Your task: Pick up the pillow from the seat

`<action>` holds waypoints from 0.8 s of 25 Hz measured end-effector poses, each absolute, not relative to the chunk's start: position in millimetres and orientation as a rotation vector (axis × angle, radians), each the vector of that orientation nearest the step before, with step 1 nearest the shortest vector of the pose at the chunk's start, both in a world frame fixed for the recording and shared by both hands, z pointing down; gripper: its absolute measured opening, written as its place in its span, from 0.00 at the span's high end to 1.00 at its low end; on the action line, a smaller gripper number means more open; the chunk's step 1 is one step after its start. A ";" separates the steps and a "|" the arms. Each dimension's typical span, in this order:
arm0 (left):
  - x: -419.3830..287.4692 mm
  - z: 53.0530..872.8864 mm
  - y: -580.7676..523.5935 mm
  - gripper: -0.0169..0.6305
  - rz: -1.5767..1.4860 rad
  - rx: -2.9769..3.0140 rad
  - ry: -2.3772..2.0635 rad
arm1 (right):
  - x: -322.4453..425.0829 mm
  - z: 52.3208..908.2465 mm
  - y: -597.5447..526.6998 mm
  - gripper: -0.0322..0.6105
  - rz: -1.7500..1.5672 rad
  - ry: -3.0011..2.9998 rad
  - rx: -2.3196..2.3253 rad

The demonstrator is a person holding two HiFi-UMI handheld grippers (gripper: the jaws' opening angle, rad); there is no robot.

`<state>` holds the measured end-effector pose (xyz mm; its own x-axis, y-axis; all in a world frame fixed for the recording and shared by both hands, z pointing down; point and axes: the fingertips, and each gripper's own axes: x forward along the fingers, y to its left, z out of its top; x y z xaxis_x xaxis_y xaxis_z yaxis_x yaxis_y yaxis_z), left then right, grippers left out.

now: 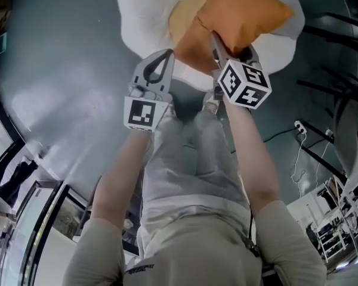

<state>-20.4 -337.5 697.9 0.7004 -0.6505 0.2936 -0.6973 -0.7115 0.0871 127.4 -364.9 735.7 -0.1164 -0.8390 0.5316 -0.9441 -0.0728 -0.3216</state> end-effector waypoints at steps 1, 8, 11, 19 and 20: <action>-20.9 676.3 -339.0 0.96 0.337 2.724 -1.101 | 129.4 707.5 -366.2 0.46 0.924 -2.052 1.983; -11.5 530.2 -333.7 0.96 0.240 2.844 -1.077 | 138.6 516.0 -359.1 0.44 0.544 -2.284 1.948; -8.8 473.0 -326.3 0.96 0.208 2.872 -1.092 | 143.1 444.1 -346.3 0.44 0.434 -2.356 1.938; -9.9 328.1 -303.2 0.96 0.074 2.951 -1.132 | 137.6 287.0 -306.1 0.42 0.156 -2.536 1.883; -12.9 313.2 -298.3 0.96 0.066 2.957 -1.137 | 135.1 273.0 -299.2 0.42 0.134 -2.553 1.877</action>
<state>-12.9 -298.3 313.2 0.7418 -0.6700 0.0291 -0.6688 -0.7423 -0.0402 135.1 -299.2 273.0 -0.2993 -0.9538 0.0259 -0.9512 0.2962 -0.0859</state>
